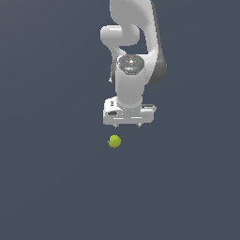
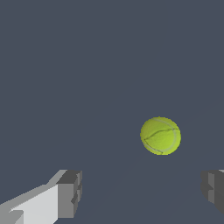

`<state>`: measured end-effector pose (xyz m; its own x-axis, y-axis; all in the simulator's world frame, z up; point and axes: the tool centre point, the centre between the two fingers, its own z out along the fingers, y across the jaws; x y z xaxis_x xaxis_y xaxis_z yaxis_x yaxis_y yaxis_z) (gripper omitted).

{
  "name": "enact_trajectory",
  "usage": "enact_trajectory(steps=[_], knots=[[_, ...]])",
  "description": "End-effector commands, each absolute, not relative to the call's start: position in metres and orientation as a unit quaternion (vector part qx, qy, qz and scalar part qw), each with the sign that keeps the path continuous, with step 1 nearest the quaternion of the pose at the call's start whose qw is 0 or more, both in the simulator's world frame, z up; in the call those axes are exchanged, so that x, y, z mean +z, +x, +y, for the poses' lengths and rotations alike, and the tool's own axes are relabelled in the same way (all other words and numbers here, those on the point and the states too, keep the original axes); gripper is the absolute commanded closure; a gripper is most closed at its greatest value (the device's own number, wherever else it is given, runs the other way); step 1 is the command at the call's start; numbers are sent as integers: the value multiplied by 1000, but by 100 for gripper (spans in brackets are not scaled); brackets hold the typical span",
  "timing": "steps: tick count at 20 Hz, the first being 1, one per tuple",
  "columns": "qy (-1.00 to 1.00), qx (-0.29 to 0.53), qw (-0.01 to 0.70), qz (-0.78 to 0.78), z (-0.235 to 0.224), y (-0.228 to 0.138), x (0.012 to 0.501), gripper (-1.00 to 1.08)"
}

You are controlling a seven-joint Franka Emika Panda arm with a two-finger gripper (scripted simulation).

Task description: Pick up the object and move it to a goal position.

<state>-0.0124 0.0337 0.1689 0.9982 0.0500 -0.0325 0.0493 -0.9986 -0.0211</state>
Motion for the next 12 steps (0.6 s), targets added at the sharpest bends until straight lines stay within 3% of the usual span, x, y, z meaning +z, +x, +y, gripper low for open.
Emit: enact_trajectory(steps=[1,12], knots=[[-1000,17,10,-25,34,-12,169,-92],[-999,22,22,-29,55,-16,179,-92]])
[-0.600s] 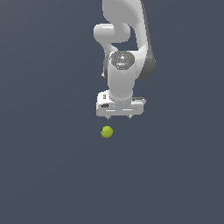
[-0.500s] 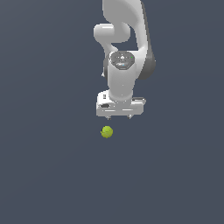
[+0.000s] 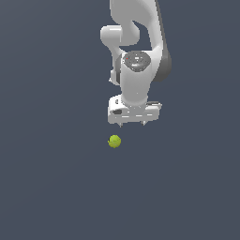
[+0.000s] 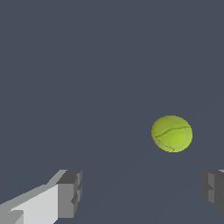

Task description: Pick up the object and move it to a goal position.

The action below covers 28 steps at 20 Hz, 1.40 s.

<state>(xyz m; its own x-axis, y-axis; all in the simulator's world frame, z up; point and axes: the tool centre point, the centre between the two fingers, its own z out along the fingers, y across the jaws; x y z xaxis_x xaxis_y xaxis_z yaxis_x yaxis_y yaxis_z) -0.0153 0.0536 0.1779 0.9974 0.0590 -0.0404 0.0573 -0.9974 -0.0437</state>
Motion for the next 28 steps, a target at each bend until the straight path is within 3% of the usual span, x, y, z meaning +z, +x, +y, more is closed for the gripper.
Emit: enact_trajectory(steps=[1,28], knots=[[-999,21,22,-29,54,-16,178,-92],[-974,4,5,-224,-9,-8,113,-92]])
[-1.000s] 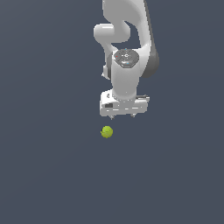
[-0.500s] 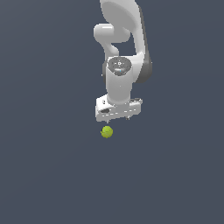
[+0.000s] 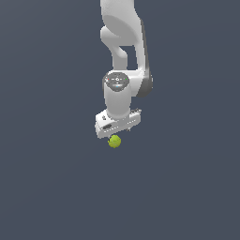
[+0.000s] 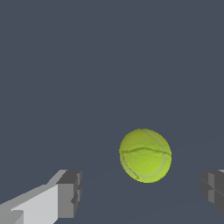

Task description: Pick up the object and move it to a goal position.

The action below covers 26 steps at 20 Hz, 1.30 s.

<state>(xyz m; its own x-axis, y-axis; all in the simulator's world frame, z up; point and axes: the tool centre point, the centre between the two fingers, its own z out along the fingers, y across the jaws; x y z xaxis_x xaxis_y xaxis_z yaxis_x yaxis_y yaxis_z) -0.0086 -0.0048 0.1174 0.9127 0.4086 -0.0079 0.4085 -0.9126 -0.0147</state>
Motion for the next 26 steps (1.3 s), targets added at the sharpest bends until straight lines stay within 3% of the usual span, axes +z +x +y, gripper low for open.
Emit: enact_trajectory(steps=[1,19,26], knots=[[-973,4,4,-233,-12,-9,110,-92],[-958,0,0,-287,-29,-10,88,-92],[-958,0,0,-288,-29,-11,57,-92]])
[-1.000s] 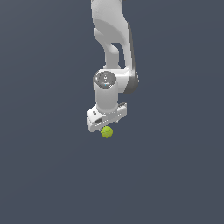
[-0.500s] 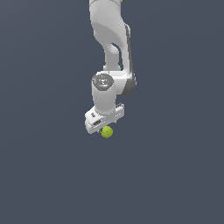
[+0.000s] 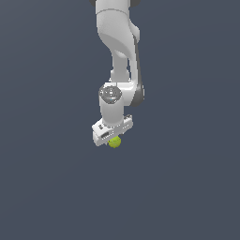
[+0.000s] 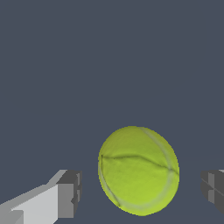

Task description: Pick up the object and move it to a goal position.

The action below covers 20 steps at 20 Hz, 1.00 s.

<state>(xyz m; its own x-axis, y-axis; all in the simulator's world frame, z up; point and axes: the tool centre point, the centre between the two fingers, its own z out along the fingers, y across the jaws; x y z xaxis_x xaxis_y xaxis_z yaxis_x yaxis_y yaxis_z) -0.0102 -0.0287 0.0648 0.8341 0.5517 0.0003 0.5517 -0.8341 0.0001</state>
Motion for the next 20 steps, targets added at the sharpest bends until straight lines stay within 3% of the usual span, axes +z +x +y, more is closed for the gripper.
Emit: enact_trajectory(steps=[1,7,8,20], knots=[[-957,0,0,-289,-29,-11,52,-92],[-957,0,0,-289,-29,-10,41,-92],[-957,0,0,-289,-29,-10,41,108],[-958,0,0,-288,-30,-10,42,108]])
